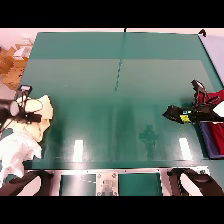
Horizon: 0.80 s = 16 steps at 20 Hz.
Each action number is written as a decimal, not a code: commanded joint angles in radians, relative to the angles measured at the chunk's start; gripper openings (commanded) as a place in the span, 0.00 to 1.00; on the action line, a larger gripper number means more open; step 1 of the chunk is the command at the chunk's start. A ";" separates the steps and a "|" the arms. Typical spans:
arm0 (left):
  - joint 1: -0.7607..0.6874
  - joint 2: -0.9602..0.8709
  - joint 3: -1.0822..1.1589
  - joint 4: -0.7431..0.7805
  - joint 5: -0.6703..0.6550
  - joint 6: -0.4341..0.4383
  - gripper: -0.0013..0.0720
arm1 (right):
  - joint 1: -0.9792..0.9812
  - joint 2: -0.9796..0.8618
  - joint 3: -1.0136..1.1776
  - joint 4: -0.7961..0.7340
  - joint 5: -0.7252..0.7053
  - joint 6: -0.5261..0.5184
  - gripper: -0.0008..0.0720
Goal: Fold the shirts.
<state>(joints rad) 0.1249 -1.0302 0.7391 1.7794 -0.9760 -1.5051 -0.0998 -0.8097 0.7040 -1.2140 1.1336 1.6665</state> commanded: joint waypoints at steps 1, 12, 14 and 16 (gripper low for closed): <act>-0.013 0.019 0.203 -0.295 -0.154 0.116 0.05 | -0.002 0.001 0.003 0.002 0.000 0.000 0.25; -0.681 -0.079 0.540 -0.596 0.002 0.008 0.48 | -0.002 0.001 0.148 0.003 0.032 -0.003 0.08; -0.698 -0.145 0.541 -0.612 -0.042 -0.059 0.98 | -0.003 0.000 0.152 0.010 0.061 -0.003 0.21; -0.684 -0.159 0.541 -0.594 -0.104 -0.058 0.98 | -0.005 0.000 0.152 0.010 0.104 -0.003 0.35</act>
<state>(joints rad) -0.5259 -1.1423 1.2736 1.1931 -1.0225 -1.5204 -0.1024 -0.8097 0.8455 -1.2079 1.1858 1.6634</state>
